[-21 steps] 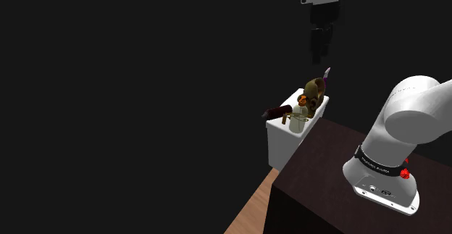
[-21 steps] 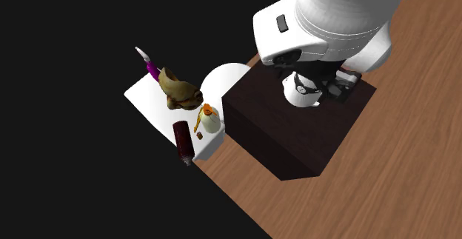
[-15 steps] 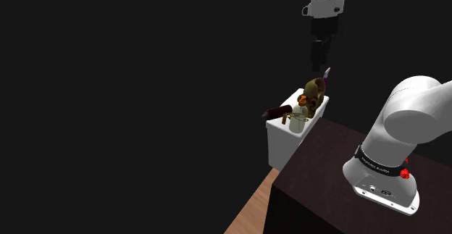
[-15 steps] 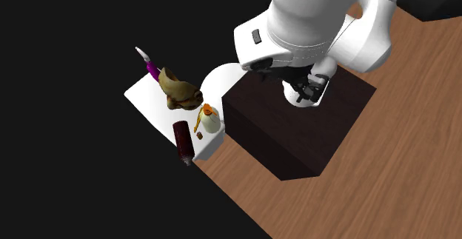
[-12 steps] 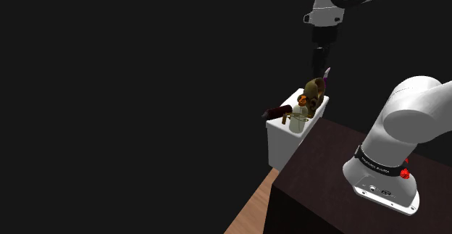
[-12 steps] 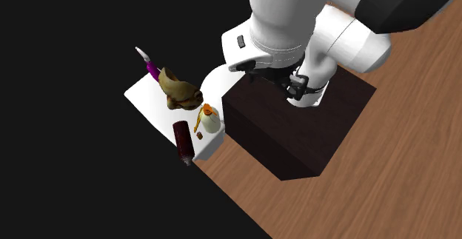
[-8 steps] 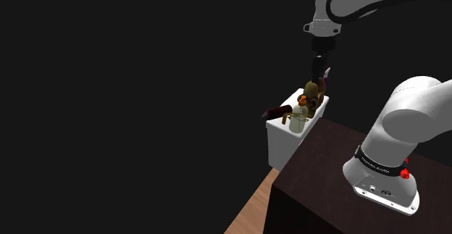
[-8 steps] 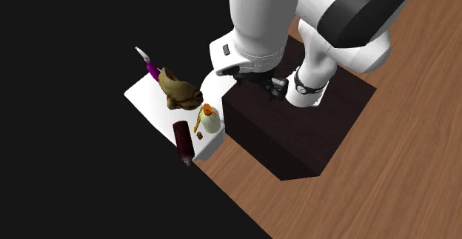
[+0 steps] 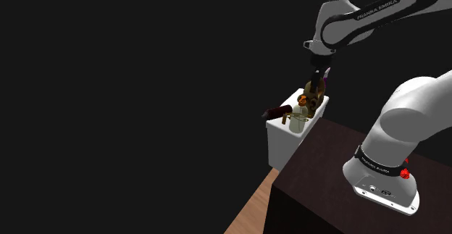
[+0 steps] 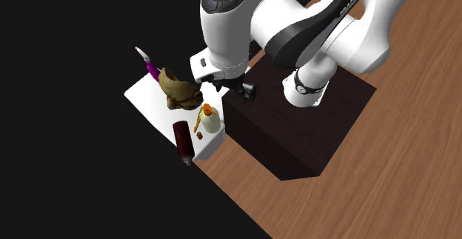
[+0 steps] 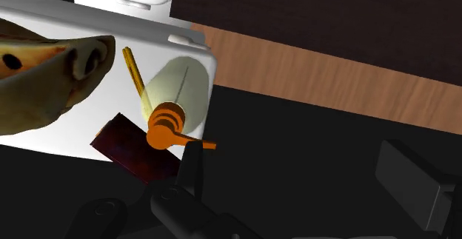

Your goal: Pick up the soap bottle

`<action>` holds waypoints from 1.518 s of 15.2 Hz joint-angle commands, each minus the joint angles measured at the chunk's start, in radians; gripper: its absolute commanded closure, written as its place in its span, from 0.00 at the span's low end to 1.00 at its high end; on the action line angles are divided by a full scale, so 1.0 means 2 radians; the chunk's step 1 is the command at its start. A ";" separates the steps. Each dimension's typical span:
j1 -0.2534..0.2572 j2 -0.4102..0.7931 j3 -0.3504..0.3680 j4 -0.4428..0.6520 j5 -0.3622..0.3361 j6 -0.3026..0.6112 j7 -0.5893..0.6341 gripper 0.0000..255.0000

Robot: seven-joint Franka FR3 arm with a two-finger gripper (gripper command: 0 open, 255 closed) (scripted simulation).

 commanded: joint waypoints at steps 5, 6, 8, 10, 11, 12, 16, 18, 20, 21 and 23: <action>0.013 0.121 -0.071 0.005 0.001 0.144 -0.079 0.00; 0.019 0.144 -0.085 0.009 0.009 0.167 -0.097 0.00; 0.037 0.194 -0.113 0.020 0.038 0.211 -0.140 0.00; 0.054 0.233 -0.133 0.031 0.075 0.241 -0.183 0.00; 0.058 0.242 -0.135 0.030 0.084 0.250 -0.190 0.00; 0.061 0.251 -0.137 0.029 0.094 0.259 -0.197 0.00; 0.077 0.291 -0.143 0.027 0.147 0.293 -0.236 0.00; 0.081 0.307 -0.142 0.028 0.175 0.305 -0.256 0.00; 0.080 0.305 -0.142 0.026 0.172 0.305 -0.255 1.00; 0.080 0.305 -0.142 0.026 0.172 0.306 -0.255 1.00; 0.080 0.305 -0.141 0.025 0.172 0.306 -0.255 1.00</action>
